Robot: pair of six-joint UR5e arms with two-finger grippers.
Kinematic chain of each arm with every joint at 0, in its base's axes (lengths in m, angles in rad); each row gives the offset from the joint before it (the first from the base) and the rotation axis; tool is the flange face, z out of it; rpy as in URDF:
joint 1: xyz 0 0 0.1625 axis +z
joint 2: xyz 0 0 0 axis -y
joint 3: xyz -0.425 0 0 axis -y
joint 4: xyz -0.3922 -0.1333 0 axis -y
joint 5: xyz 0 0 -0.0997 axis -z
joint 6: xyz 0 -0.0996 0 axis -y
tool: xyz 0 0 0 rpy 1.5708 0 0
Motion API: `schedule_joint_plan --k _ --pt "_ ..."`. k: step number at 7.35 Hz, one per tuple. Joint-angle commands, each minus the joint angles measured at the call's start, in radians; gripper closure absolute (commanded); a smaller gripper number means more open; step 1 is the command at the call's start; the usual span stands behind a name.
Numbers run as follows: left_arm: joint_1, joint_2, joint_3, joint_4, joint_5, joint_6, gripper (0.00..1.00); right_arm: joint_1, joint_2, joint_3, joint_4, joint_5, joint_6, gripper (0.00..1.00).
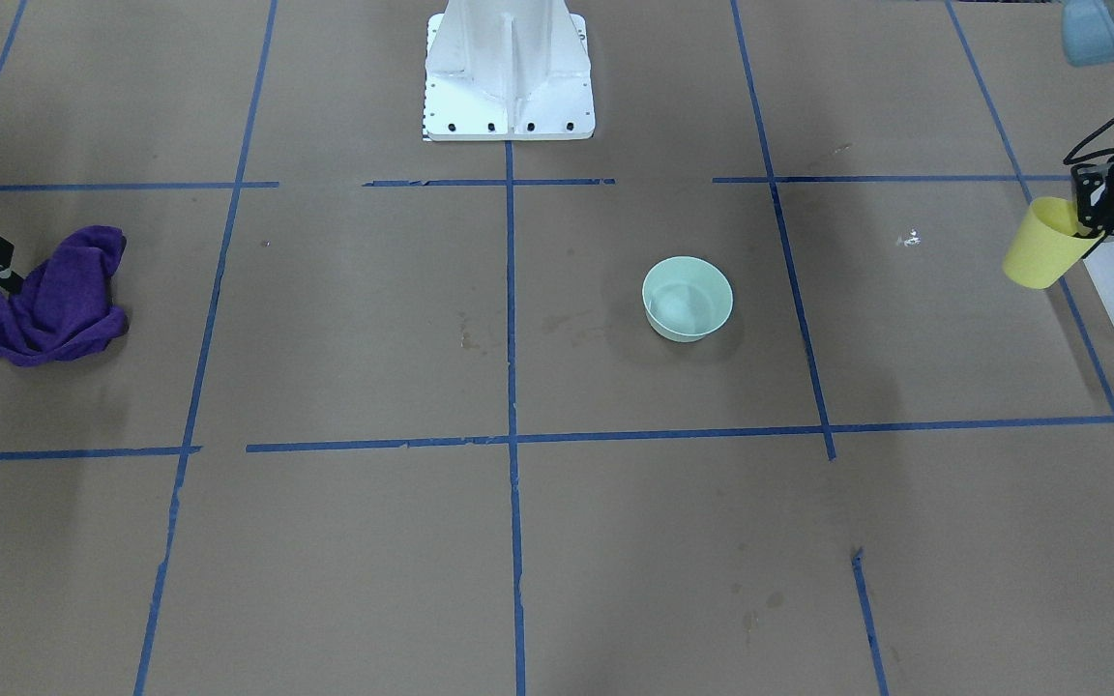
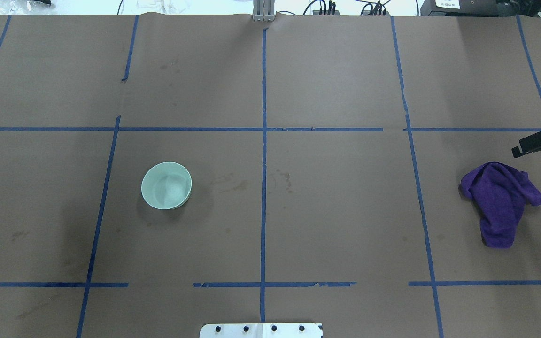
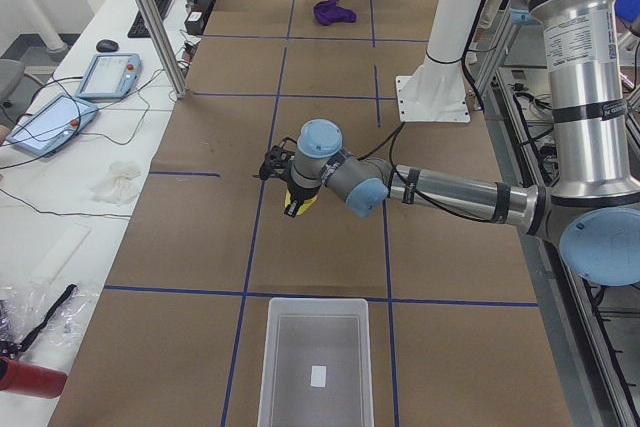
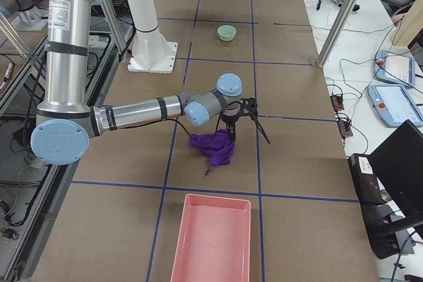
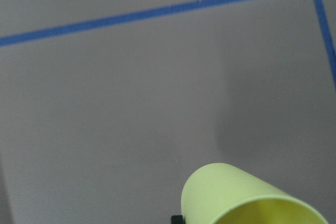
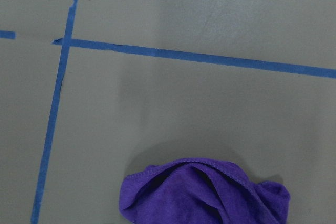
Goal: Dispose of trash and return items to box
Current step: 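Lift the yellow cup with the left gripper while the right reaches toward the cloth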
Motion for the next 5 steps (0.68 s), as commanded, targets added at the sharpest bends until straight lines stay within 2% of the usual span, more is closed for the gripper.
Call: schedule_joint_plan --k 1,3,4,5 --pt "-0.126 0.000 0.087 0.000 0.004 0.230 1.00 -0.106 -0.004 -0.004 0.032 -0.116 0.011 0.00" --pt "-0.244 0.005 0.154 0.006 0.030 0.431 1.00 -0.134 -0.004 -0.022 0.034 -0.145 -0.066 0.00" --pt "-0.286 0.006 0.203 0.006 0.092 0.538 1.00 -0.137 0.002 -0.035 0.034 -0.145 -0.071 0.00" --pt "-0.288 0.002 0.287 0.003 0.114 0.597 1.00 -0.141 0.003 -0.038 0.034 -0.143 -0.069 0.00"
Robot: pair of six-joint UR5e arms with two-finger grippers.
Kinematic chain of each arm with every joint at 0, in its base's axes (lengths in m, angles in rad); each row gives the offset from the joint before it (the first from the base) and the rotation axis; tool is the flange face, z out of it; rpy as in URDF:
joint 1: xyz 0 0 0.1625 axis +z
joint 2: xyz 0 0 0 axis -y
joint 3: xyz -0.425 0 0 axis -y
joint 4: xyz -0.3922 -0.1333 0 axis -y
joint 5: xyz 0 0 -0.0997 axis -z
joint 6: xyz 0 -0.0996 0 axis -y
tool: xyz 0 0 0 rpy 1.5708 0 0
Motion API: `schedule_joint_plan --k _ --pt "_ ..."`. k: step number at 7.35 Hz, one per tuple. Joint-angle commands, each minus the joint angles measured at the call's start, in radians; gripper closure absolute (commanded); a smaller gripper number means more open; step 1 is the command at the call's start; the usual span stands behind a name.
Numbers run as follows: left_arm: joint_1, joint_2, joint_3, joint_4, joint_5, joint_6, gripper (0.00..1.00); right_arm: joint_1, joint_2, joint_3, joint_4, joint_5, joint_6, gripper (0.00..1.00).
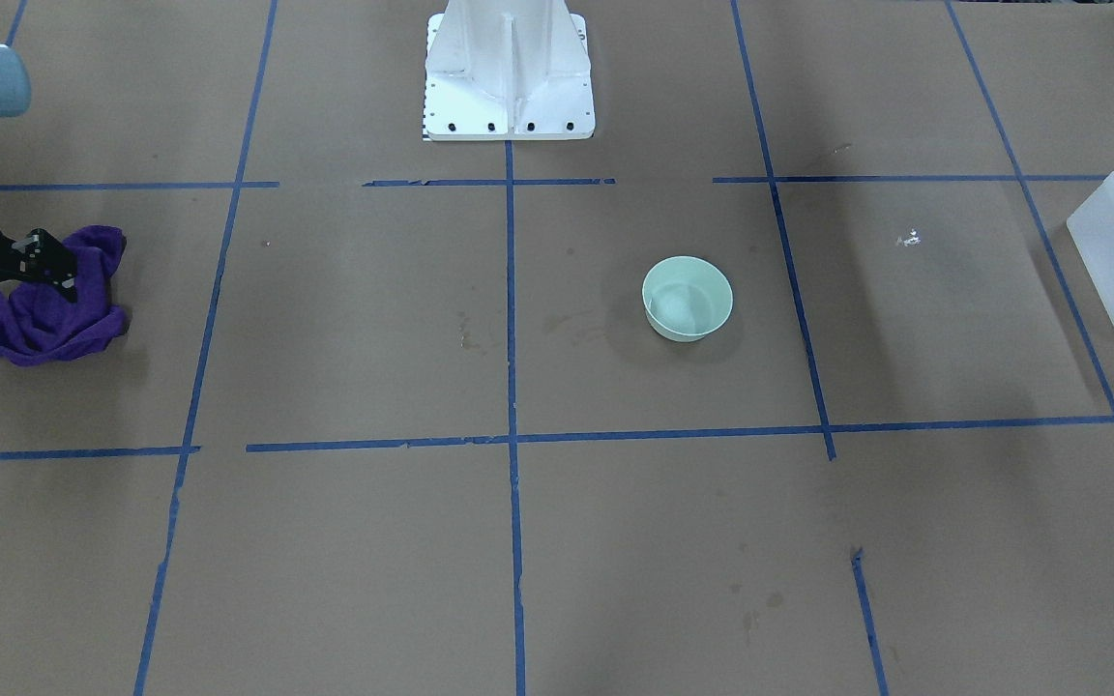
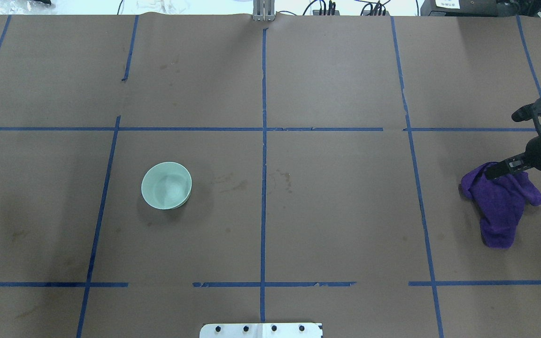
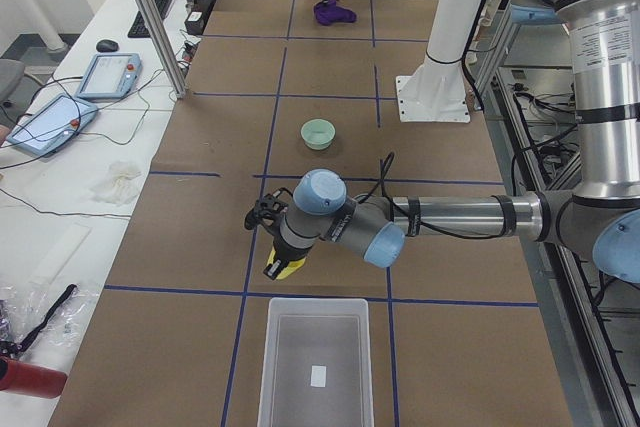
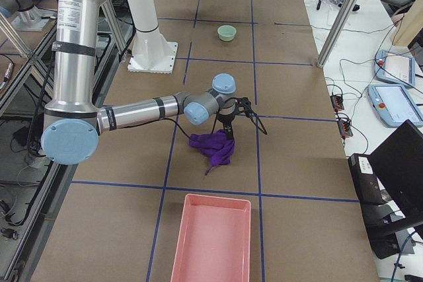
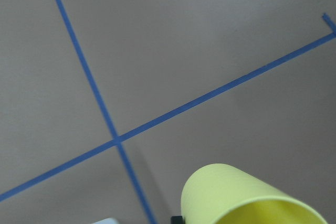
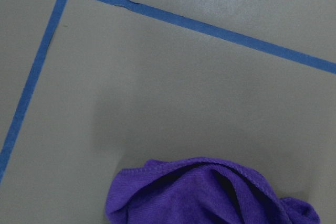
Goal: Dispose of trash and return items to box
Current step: 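Lift the yellow cup with the left gripper while the right reaches toward the cloth, then drop the yellow cup into the clear bin while the right gripper lowers onto the cloth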
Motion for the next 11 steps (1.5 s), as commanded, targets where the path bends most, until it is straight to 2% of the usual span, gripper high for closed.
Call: schedule_joint_plan --k 1,2,3,4,6,7,9,11 --pt "-0.027 0.009 0.133 0.000 0.039 0.105 1.00 -0.008 0.003 -0.010 0.000 0.000 -0.009 0.00" --pt "-0.027 0.044 0.139 0.003 0.037 0.108 1.00 -0.008 0.005 -0.010 0.000 0.005 -0.009 0.00" --pt "-0.024 0.050 0.188 0.005 0.033 0.105 1.00 -0.008 0.006 -0.010 0.000 0.005 -0.007 0.00" --pt "-0.022 0.039 0.233 0.011 0.028 0.096 1.00 -0.008 0.006 -0.010 0.000 0.005 -0.007 0.00" --pt "-0.021 0.019 0.248 0.084 0.013 0.092 1.00 -0.008 0.008 -0.010 0.000 0.006 -0.007 0.00" --pt "-0.018 -0.002 0.280 0.083 -0.053 0.092 1.00 -0.008 0.008 -0.010 0.000 0.006 -0.007 0.00" --pt "-0.016 -0.025 0.320 0.081 -0.087 0.094 1.00 -0.007 0.009 -0.010 0.000 0.006 -0.007 0.00" --pt "-0.012 -0.027 0.340 0.080 -0.095 0.094 0.88 -0.008 0.009 -0.012 0.000 0.006 -0.006 0.00"
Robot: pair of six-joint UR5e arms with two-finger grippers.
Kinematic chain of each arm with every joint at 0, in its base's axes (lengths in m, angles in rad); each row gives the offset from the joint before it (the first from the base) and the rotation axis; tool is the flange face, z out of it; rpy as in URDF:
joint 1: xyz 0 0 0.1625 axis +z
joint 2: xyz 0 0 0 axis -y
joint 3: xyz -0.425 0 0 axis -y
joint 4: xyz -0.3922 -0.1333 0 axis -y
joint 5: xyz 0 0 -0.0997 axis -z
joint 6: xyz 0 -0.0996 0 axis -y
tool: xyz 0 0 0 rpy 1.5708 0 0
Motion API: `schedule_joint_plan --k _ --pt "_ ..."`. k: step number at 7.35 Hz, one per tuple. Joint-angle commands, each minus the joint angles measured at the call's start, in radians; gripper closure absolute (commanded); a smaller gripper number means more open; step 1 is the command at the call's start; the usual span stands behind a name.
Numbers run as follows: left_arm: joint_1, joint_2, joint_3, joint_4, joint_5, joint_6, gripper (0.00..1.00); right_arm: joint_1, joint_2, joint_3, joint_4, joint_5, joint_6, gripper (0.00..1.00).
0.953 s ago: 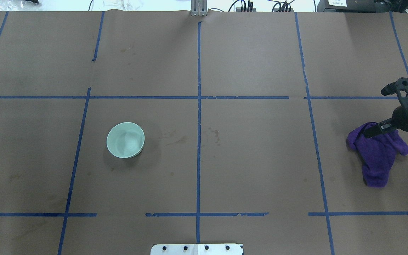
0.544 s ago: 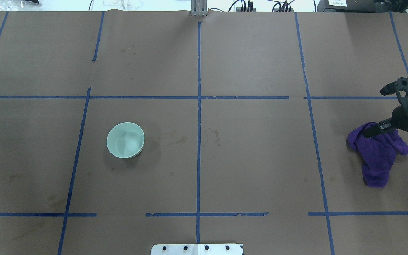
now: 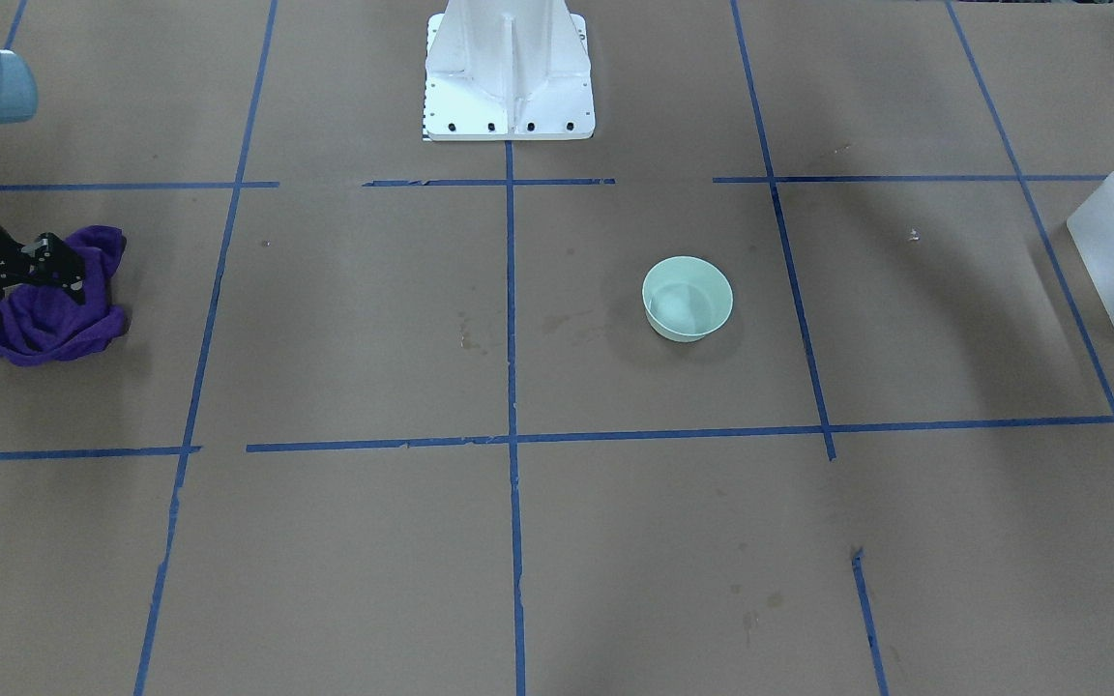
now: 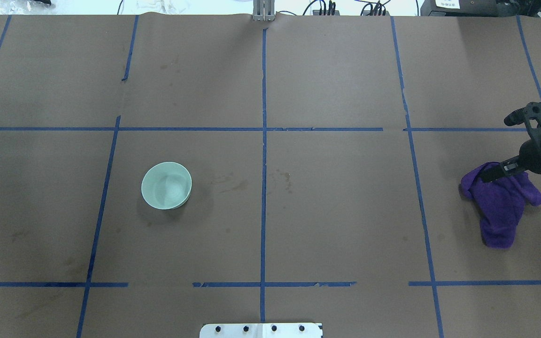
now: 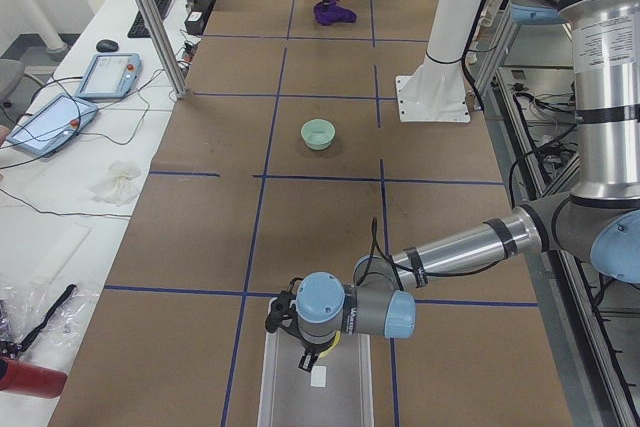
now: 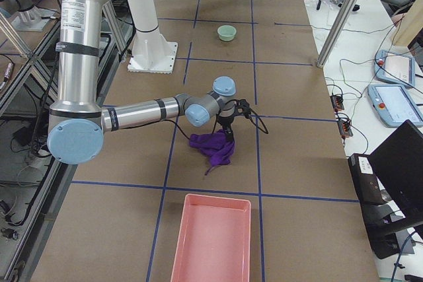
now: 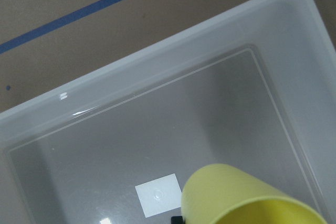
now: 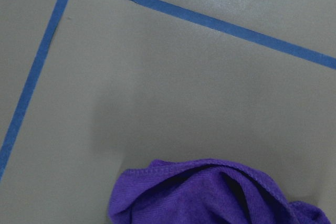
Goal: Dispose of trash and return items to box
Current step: 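Drop the yellow cup into the clear bin while the right gripper lowers onto the cloth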
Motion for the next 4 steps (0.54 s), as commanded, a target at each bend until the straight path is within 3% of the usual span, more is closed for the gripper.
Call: schedule_joint_plan --k 1,3,4 --pt "0.006 -0.003 0.017 0.000 -0.009 0.000 0.86 0.000 0.000 0.000 0.002 0.002 0.005 0.00" --pt "0.008 -0.004 0.022 0.000 -0.007 -0.001 0.46 0.000 0.000 -0.003 0.000 0.003 0.007 0.00" --pt "0.008 -0.012 0.020 0.000 -0.006 -0.003 0.34 -0.002 -0.001 -0.012 0.000 0.000 0.005 0.00"
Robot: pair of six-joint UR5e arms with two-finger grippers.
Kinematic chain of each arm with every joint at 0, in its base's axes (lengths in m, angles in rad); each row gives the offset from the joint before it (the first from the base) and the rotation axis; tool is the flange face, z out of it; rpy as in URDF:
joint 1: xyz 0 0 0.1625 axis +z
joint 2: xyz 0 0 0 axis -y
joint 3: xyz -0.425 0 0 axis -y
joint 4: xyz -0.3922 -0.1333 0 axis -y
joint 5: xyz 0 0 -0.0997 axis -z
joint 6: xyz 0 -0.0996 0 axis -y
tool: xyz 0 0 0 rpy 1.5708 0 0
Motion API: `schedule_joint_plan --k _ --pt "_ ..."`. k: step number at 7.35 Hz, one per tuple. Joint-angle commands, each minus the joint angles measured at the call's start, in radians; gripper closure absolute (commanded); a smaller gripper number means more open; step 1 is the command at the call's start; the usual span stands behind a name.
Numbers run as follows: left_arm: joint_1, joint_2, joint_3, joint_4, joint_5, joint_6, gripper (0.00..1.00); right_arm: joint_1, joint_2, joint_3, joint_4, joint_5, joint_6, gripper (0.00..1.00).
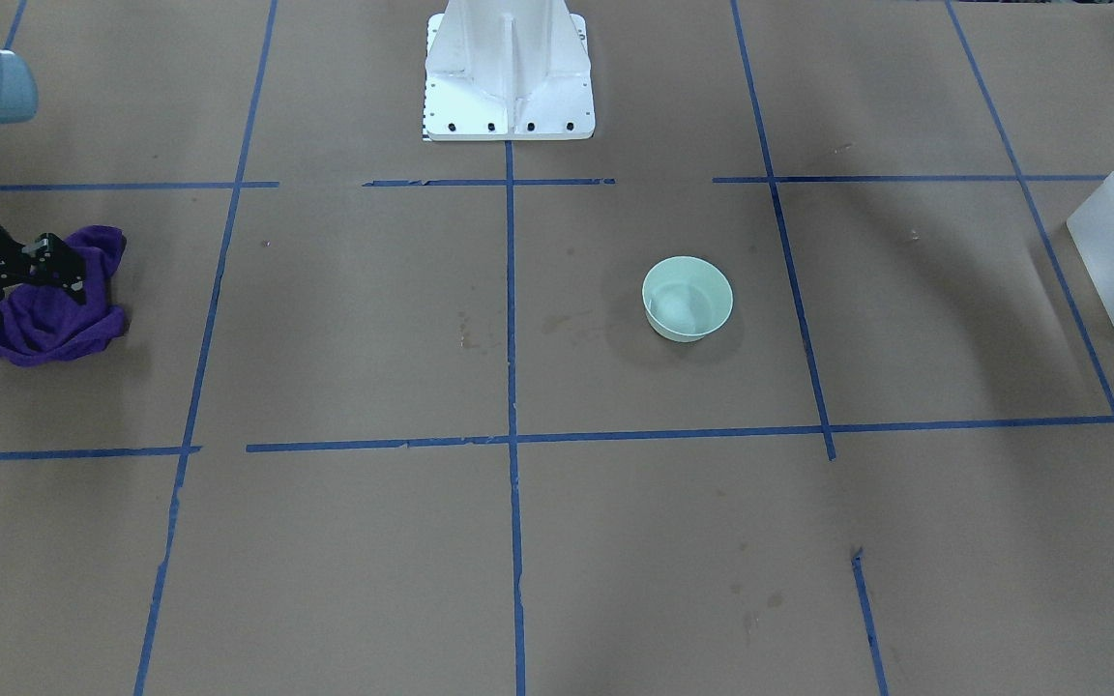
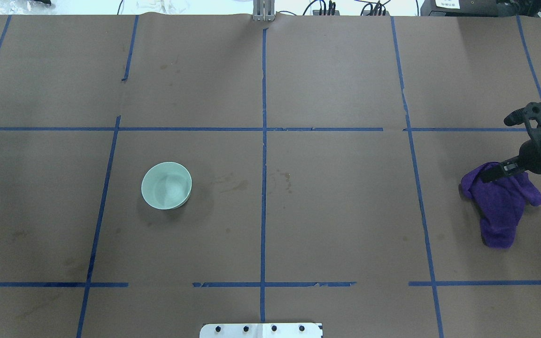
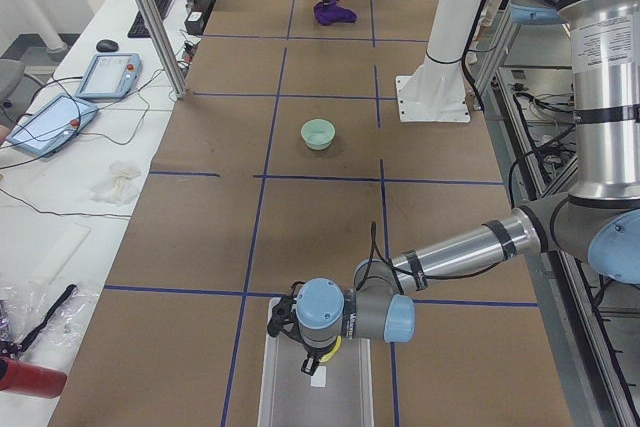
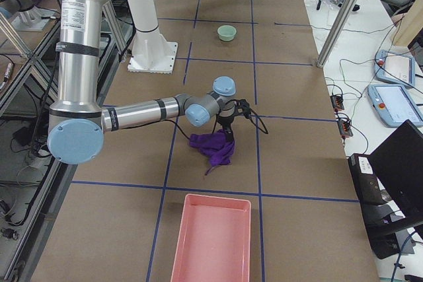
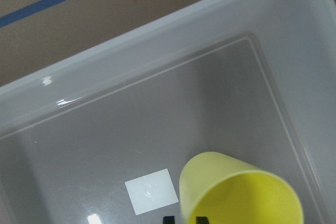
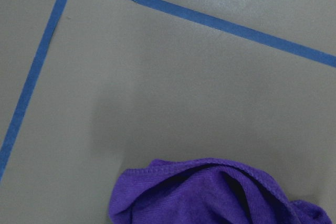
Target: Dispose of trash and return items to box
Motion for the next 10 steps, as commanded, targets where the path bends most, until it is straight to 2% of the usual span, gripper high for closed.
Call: schedule_joint_plan --k 1,3,5,6,7,8,9,10 --pt "0.001 -0.015 -0.003 0.002 0.002 -0.003 0.28 -0.016 0.003 -0.045 0.003 -0.008 -0.006 0.00" --pt "0.001 -0.032 -0.057 0.040 -0.014 -0.011 0.25 -0.032 0.020 -0.080 0.003 -0.029 -0.008 0.00" --pt "-0.001 -0.083 -0.279 0.344 -0.009 -0.002 0.24 -0.036 0.037 -0.105 0.030 -0.040 -0.008 0.00" --pt "-0.005 -0.088 -0.352 0.418 -0.006 0.000 0.24 -0.035 0.029 -0.108 0.032 -0.042 -0.010 0.08" --pt "-0.009 -0.089 -0.371 0.422 -0.006 -0.002 0.24 -0.033 0.023 -0.106 0.032 -0.040 -0.010 0.78" --pt "-0.009 -0.095 -0.394 0.425 -0.006 -0.006 0.23 -0.032 0.023 -0.105 0.038 -0.042 -0.010 1.00" --pt "-0.009 -0.101 -0.411 0.442 -0.009 -0.014 0.23 -0.029 0.019 -0.103 0.038 -0.040 -0.013 1.00" --pt "-0.010 -0.165 -0.412 0.500 -0.008 -0.032 0.23 -0.023 0.016 -0.100 0.038 -0.039 -0.013 1.00"
